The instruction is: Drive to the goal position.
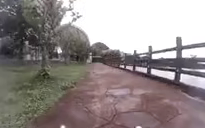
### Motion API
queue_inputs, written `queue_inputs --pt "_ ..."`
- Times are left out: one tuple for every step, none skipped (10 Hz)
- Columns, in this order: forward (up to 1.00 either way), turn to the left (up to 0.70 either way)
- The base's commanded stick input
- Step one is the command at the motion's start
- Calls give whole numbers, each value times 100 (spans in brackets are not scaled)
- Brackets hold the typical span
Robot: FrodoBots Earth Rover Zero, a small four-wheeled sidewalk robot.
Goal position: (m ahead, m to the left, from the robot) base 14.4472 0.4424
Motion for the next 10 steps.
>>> queue_inputs --pt "100 10" --pt "100 10" --pt "100 10" --pt "100 10" --pt "100 -4" --pt "100 -30" --pt "100 -30" --pt "100 -30" --pt "100 -25" --pt "100 -10"
